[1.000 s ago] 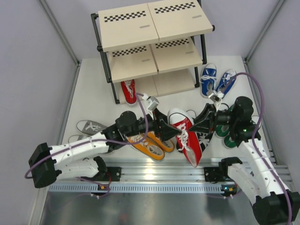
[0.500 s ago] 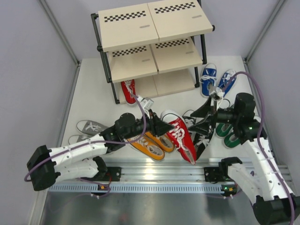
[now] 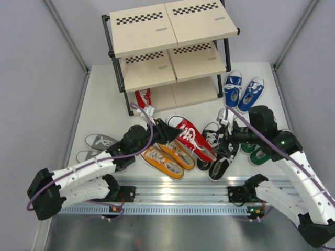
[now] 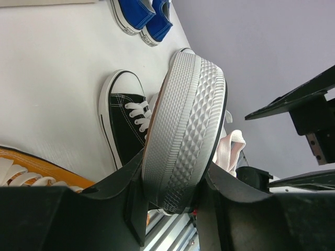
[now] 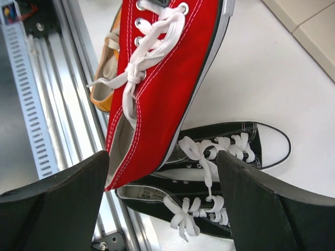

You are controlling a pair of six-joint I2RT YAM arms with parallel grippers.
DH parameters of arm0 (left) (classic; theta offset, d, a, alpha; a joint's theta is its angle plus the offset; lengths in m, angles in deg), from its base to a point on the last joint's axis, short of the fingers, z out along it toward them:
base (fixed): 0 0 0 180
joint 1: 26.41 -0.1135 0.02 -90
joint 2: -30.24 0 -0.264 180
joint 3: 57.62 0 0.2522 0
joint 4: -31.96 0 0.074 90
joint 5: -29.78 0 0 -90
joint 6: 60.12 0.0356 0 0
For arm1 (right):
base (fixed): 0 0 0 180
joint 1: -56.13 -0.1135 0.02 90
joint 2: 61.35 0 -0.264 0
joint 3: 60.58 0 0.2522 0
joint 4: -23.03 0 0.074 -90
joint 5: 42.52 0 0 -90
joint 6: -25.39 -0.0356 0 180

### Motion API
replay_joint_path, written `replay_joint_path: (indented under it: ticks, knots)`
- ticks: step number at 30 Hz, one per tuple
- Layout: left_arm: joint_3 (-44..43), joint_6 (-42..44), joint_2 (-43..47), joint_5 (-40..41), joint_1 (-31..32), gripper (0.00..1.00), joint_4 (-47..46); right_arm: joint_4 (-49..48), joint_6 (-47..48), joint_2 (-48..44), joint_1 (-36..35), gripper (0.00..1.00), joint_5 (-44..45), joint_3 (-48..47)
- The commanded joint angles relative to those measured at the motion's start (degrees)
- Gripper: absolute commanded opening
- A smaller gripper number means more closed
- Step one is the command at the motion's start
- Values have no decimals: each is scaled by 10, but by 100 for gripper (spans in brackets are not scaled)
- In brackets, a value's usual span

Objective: Place and organize the shoes onto the shoe shelf
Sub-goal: Pick up the shoe at the center of the board.

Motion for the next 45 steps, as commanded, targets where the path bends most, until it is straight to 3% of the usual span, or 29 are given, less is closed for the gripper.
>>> replay_joint_path:
  ticks: [1, 12, 16, 22, 25, 26, 28, 29, 31, 36, 39, 40, 43, 45]
  knots:
    - [-19, -40, -5, 10, 0, 0, -103, 6, 40, 19, -36, 83, 81, 2]
    - [-4, -66, -7, 37, 0, 0, -128, -59, 29, 42, -84, 80, 78, 31]
    - [9, -88, -9, 45, -1, 0, -143, -86, 30, 57, -97, 80, 116, 44]
    - [24, -115, -8, 72, -2, 0, -166, -123, 44, 93, -126, 68, 166, 52]
    - [31, -125, -9, 74, -3, 0, -179, -131, 51, 112, -143, 57, 177, 50]
    - [32, -126, -10, 72, -4, 0, -183, -133, 51, 115, -148, 45, 176, 50]
    - [32, -129, -15, 72, -5, 0, -183, -137, 53, 125, -153, 31, 176, 46]
    - [32, -128, -16, 71, -6, 0, -182, -141, 52, 127, -155, 15, 176, 44]
    - [34, -125, -16, 71, -6, 0, -183, -146, 47, 129, -155, 0, 177, 35]
    - [29, -95, -4, 70, -9, 1, -120, -179, 0, 109, -131, 0, 178, 20]
    - [18, -67, 15, 77, -10, 36, -24, -192, -30, 107, -92, 0, 163, 9]
    - [13, -60, 22, 81, -10, 55, 3, -195, -41, 109, -84, 0, 158, 8]
    - [2, -23, 55, 97, -10, 67, 92, -197, -56, 130, -63, 0, 145, 7]
    - [-13, 8, 85, 113, -10, 69, 135, -203, -62, 147, -53, 0, 131, 3]
